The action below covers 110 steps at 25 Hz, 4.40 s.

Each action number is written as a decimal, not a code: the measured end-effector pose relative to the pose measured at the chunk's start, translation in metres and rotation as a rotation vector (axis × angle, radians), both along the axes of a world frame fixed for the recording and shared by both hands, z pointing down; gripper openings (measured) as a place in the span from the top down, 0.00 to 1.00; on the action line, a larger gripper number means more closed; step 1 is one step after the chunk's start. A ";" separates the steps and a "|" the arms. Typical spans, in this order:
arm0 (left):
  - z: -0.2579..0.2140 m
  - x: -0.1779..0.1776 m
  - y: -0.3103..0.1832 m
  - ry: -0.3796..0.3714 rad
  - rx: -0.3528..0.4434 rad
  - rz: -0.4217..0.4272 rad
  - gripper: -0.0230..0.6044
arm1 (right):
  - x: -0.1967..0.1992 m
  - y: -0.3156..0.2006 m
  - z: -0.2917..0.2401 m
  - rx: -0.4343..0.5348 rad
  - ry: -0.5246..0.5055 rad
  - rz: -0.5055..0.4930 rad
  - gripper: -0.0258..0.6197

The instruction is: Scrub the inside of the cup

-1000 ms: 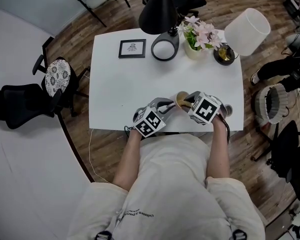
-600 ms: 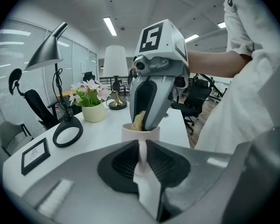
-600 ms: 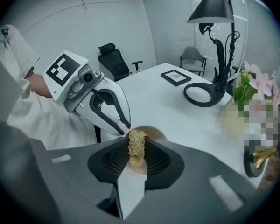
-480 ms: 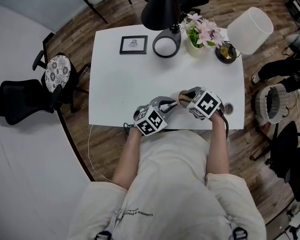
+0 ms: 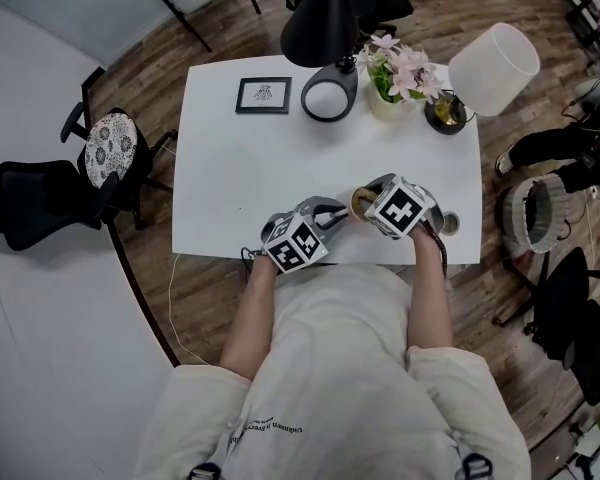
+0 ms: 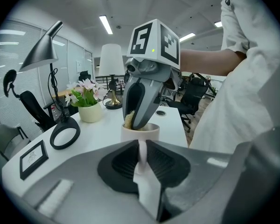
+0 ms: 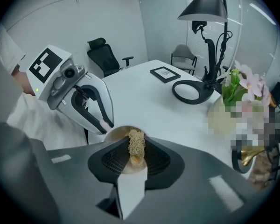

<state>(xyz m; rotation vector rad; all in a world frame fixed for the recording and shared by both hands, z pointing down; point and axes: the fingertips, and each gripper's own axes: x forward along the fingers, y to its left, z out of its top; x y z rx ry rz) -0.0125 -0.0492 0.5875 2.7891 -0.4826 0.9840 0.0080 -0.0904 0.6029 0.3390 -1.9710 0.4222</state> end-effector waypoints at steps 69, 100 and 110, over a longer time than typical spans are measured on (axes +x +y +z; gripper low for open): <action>0.007 0.004 -0.002 0.023 -0.014 -0.077 0.88 | 0.003 0.028 0.001 -0.194 -0.022 -0.030 0.80; -0.005 0.010 -0.034 0.160 -0.141 -0.263 0.88 | 0.004 0.048 -0.034 -0.146 -0.235 -0.033 0.79; -0.003 0.013 -0.030 0.167 -0.149 -0.252 0.88 | 0.013 0.052 -0.005 -0.213 -0.189 0.109 0.79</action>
